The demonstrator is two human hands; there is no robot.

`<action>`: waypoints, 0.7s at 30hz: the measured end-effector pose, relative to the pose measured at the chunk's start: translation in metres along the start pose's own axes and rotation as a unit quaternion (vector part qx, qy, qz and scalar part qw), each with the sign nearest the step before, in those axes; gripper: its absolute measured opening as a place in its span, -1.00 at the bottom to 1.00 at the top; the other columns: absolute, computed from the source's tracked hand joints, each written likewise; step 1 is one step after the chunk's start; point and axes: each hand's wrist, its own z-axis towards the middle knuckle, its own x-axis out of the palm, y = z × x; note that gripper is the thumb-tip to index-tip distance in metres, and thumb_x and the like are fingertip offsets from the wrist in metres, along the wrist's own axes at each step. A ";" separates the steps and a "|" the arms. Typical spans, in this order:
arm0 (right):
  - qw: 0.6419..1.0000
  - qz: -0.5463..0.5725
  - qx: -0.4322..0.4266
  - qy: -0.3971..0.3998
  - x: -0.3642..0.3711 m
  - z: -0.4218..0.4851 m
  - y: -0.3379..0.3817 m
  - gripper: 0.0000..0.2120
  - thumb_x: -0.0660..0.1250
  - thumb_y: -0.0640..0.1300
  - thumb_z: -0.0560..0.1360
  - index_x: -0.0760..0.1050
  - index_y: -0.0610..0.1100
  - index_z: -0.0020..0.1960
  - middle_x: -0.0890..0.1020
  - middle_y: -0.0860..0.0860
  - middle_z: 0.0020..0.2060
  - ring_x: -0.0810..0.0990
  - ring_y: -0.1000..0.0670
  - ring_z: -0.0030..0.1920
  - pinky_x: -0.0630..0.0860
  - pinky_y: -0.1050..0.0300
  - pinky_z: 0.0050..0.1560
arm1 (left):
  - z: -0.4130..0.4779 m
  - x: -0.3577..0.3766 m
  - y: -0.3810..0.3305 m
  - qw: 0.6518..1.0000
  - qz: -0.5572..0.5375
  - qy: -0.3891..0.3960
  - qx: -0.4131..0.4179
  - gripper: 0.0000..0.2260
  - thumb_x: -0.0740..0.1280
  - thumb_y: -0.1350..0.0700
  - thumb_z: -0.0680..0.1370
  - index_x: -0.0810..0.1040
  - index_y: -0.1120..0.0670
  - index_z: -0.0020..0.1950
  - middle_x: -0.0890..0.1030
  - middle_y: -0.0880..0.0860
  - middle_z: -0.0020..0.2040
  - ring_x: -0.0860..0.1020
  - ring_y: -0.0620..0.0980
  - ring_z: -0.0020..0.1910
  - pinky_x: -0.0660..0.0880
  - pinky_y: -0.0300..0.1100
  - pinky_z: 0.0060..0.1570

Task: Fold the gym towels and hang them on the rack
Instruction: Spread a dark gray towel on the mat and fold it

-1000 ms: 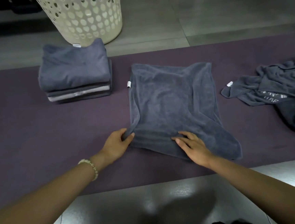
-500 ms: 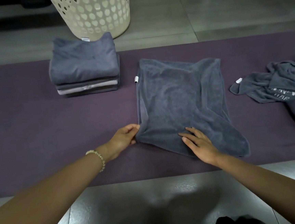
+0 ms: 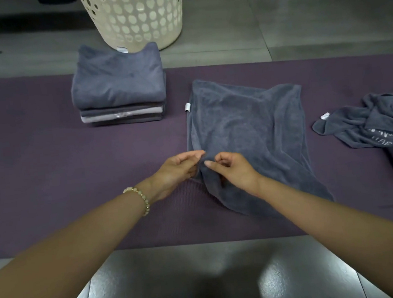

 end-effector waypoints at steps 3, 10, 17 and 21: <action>0.997 0.066 0.033 0.000 -0.014 -0.002 -0.002 -0.79 0.36 -0.09 0.52 0.50 -0.20 -0.20 0.48 -0.04 -0.37 0.44 0.14 -0.36 0.43 0.33 -0.32 | 0.000 0.000 0.002 0.994 0.109 0.004 0.028 -0.78 0.37 0.05 0.53 0.59 0.11 0.13 0.65 -0.02 -0.03 0.59 -0.21 -0.04 0.50 -0.38 0.03; 0.989 0.073 0.117 0.050 -0.018 -0.003 -0.018 -0.76 0.23 -0.04 0.60 0.58 -0.15 -0.08 0.63 0.01 -0.28 0.57 0.12 -0.31 0.54 0.29 -0.24 | 0.004 -0.003 0.007 0.988 0.152 -0.010 0.034 -0.77 0.36 -0.01 0.53 0.64 0.05 -0.27 0.58 -0.17 -0.38 0.51 -0.33 -0.36 0.39 -0.50 -0.26; 0.992 -0.064 0.074 -0.085 -0.057 -0.010 -0.056 -0.85 0.25 -0.25 0.58 0.52 -0.13 -0.14 0.59 -0.03 -0.26 0.55 0.24 -0.36 0.45 0.42 -0.25 | 0.002 -0.054 0.039 0.907 0.378 0.048 -0.178 -0.68 0.21 -0.07 0.61 0.58 0.11 -0.16 0.62 0.03 -0.16 0.53 -0.14 -0.28 0.41 -0.42 -0.24; 0.964 -0.167 0.041 -0.201 -0.106 -0.013 -0.071 -0.93 0.41 -0.21 0.48 0.55 -0.10 -0.07 0.59 -0.10 -0.07 0.54 -0.01 -0.12 0.46 0.27 -0.03 | 0.019 -0.053 0.035 0.934 0.325 -0.049 -0.139 -0.78 0.26 -0.01 0.60 0.57 0.12 -0.05 0.60 0.06 -0.11 0.52 -0.12 -0.29 0.44 -0.35 -0.28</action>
